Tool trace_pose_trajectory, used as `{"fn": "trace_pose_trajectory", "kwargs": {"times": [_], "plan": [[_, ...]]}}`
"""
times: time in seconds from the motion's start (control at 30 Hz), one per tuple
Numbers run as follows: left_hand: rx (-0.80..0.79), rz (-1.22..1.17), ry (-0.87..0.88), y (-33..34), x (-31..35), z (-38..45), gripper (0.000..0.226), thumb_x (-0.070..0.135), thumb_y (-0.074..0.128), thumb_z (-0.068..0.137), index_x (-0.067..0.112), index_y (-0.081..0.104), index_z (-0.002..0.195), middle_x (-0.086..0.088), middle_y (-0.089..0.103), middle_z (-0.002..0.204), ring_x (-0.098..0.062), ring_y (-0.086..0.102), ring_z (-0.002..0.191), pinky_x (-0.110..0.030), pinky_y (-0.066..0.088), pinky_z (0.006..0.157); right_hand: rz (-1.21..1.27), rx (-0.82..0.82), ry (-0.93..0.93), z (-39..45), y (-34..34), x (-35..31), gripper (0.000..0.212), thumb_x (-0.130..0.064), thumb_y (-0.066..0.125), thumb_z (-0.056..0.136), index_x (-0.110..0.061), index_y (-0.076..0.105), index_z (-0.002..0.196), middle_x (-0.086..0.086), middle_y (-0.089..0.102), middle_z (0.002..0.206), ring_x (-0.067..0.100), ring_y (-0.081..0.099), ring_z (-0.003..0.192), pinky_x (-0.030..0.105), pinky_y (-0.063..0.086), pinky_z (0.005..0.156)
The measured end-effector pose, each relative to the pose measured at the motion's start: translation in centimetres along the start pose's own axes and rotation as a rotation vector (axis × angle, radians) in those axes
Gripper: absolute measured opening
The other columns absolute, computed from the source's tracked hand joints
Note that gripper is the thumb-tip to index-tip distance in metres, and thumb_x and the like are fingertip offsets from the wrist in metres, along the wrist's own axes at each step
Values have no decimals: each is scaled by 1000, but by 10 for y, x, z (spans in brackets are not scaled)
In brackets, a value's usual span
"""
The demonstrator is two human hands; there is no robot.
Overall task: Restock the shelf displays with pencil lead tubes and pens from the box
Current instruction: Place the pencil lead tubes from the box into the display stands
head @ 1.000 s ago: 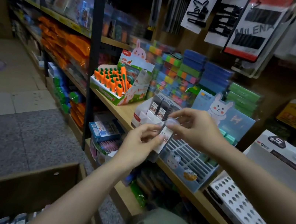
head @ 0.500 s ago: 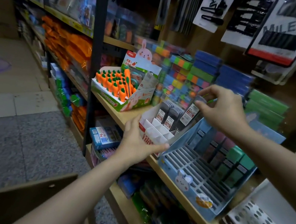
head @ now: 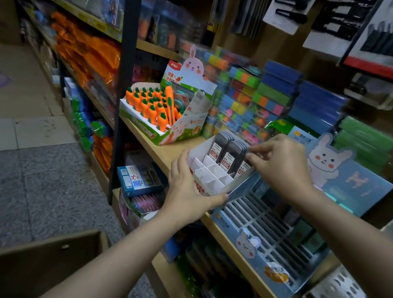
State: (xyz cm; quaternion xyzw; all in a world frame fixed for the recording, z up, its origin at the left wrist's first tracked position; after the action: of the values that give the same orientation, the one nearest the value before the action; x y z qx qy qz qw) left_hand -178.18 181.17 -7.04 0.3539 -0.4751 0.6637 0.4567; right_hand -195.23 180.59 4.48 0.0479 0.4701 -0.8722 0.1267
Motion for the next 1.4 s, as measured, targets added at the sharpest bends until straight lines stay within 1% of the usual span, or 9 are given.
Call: {"fn": "trace_pose_trajectory", "kwargs": {"times": [0.13,0.3,0.43,0.63,0.77,0.93,1.1,1.33,1.4], "plan": [[-10,-2,-16,-1,2,-1,127,43,90,56,27,7,151,9,15,149,-16,17,141,-35,25,113,-57,-34,-24,-2,1,-3,22,-27,67,90,-16,76,107,7,61,102,24,57,95,41,50,84],[-92,12,-20,-15,12,-13,126,49,86,62,28,2,154,12,8,158,-15,13,146,-42,26,117,228,38,18,-16,-21,-8,28,-26,68,89,-25,67,118,-5,59,107,5,59,78,19,49,79],[-88,-37,74,-50,3,-47,70,39,74,81,36,36,140,16,38,142,-2,36,132,-30,37,107,544,56,82,-59,-29,-24,13,-19,69,89,-28,68,98,-12,68,90,5,61,67,14,50,64],[38,-39,-181,-121,-78,-142,16,-4,61,89,-1,66,104,-11,70,101,-14,63,91,-13,48,81,689,-778,-120,-126,25,-107,5,-14,71,88,-11,71,91,5,72,79,0,61,56,12,48,57],[153,-6,-636,-150,-161,-203,17,-4,60,89,-8,66,104,-19,67,102,-25,60,93,-13,43,70,499,-947,-198,-194,109,-165,8,-17,71,88,-13,75,93,1,73,86,-1,61,66,11,45,61],[223,-99,-1061,-165,-240,-263,14,5,57,91,8,68,99,-20,68,110,-36,62,102,-39,51,91,620,-1032,284,-278,212,-191,16,-5,61,90,-16,64,79,2,61,72,10,55,61,26,47,63],[260,-86,-1178,-168,-277,-283,22,4,63,85,6,67,107,-18,67,111,-36,63,104,-44,52,95,482,-1080,414,-319,266,-187,9,-17,68,88,-22,67,95,2,70,101,19,68,95,29,55,82],[35,310,-1119,-155,-302,-278,38,18,78,77,15,64,112,-8,65,114,-26,60,106,-29,49,86,423,-1199,390,-355,312,-184,29,-10,63,91,-12,62,120,5,67,111,9,58,84,11,45,66],[-71,496,-1023,-154,-310,-278,46,22,82,74,19,64,115,-9,58,121,-26,55,114,-34,49,93,405,-1206,373,-363,324,-187,43,-10,70,87,-15,57,128,4,66,114,13,62,95,18,52,79]]}}
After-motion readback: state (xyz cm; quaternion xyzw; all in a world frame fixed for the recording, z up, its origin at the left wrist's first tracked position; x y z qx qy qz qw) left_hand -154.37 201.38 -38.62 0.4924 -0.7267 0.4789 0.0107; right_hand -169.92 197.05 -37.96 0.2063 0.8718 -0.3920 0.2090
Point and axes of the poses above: each hand's wrist, its own z-axis towards the middle knuckle, its own y-axis out of the palm, x = y × z, the point moved 2 cm from there along z, towards the middle knuckle
